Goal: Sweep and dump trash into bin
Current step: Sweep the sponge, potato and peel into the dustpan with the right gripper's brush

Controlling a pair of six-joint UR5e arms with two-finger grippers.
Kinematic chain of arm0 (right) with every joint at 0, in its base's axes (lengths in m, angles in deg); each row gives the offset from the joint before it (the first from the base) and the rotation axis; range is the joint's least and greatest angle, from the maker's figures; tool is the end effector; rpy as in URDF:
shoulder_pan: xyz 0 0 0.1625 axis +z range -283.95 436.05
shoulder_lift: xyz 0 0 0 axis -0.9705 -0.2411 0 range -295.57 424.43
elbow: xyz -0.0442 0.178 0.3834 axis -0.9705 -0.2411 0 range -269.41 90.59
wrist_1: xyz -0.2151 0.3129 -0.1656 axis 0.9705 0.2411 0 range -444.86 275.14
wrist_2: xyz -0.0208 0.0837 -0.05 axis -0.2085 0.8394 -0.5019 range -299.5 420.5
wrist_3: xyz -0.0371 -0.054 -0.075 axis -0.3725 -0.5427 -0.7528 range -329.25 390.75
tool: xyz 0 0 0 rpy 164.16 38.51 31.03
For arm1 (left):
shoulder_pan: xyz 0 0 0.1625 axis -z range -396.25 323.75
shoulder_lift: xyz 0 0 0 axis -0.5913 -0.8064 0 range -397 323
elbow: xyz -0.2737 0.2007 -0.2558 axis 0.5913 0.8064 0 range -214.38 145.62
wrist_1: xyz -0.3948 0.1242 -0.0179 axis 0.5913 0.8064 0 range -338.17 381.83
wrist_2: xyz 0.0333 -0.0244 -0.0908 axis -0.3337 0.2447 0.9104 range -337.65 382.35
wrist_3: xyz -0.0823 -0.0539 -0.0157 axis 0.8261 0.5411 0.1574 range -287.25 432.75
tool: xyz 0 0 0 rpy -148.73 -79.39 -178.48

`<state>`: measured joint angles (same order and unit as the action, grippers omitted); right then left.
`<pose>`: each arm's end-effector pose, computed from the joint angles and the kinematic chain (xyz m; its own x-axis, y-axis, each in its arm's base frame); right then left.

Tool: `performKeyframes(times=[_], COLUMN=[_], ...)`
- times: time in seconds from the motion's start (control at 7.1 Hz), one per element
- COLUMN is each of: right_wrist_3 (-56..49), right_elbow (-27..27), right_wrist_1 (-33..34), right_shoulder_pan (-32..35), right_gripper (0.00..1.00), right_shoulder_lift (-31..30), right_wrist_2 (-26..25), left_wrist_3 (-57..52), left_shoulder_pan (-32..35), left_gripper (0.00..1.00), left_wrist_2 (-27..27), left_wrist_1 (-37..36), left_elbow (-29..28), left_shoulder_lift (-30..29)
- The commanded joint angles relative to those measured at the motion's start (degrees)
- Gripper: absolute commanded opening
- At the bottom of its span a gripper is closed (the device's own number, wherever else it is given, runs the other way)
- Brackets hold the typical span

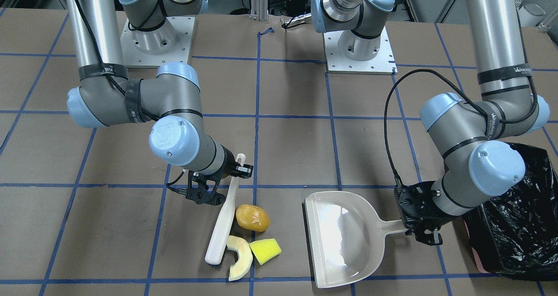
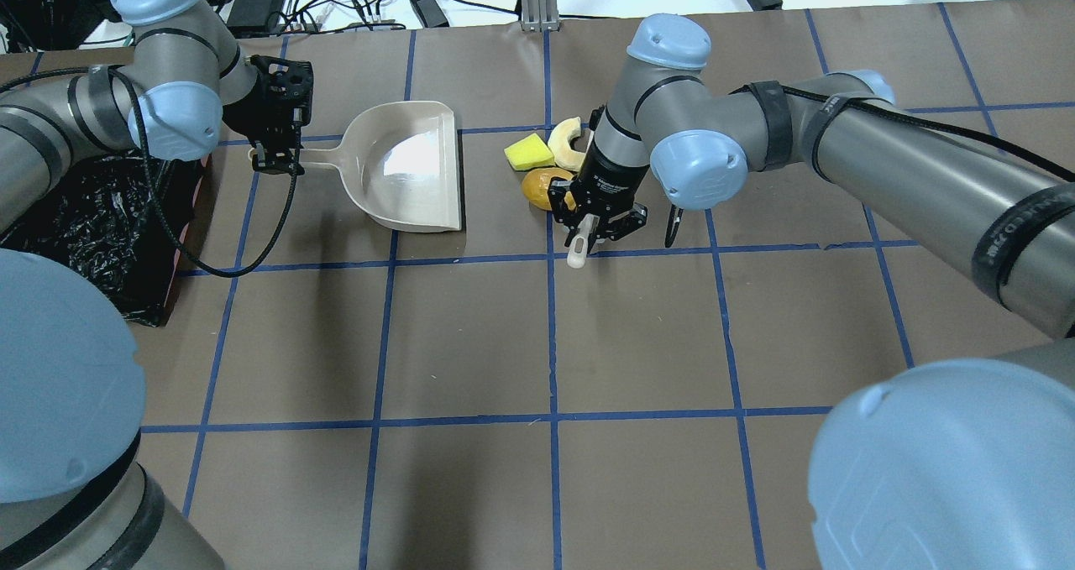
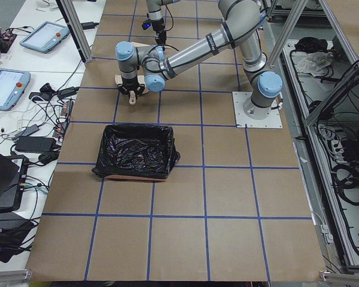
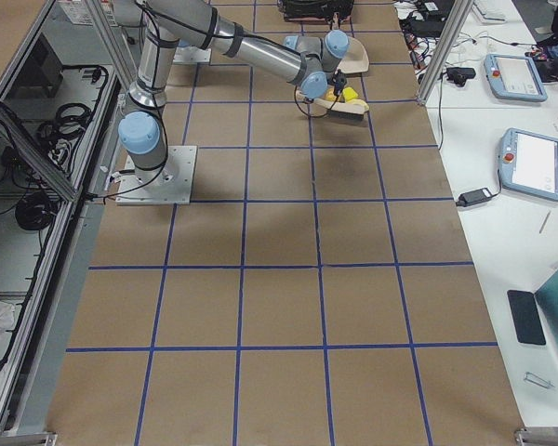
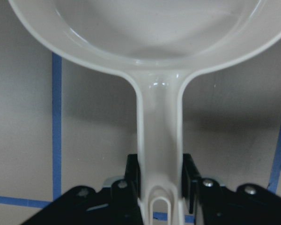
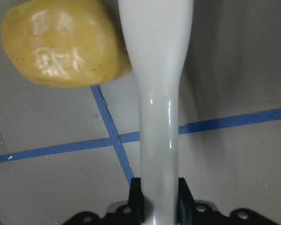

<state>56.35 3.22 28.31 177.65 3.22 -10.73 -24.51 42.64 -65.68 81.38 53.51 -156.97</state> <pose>0.2875 -0.5785 0.2230 -0.9308 0.2880 -0.2251 0.2253 0.9370 0.2670 -0.0063 -0.6771 0.2524 -0.0669 0.9966 -0.0491 0.9974 0.0656 -0.0284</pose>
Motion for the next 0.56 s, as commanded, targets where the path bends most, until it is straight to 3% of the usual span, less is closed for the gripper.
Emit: performKeyframes(times=[0.0, 0.42], right_wrist_3=[3.1, 7.0], right_elbow=[-2.1, -2.2], right_wrist_1=[0.2, 2.7], right_shoulder_pan=[2.2, 3.8], right_gripper=[0.0, 0.0], right_shoulder_lift=[1.7, 2.3], right_wrist_2=[0.0, 1.8], left_wrist_3=[-0.3, -0.2], left_shoulder_pan=[0.6, 0.7], left_gripper=[0.0, 0.0], left_wrist_2=[-0.5, -1.5], left_wrist_1=[0.0, 0.1], left_elbow=[-0.4, -0.4], left_shoulder_lift=[-0.4, -0.9])
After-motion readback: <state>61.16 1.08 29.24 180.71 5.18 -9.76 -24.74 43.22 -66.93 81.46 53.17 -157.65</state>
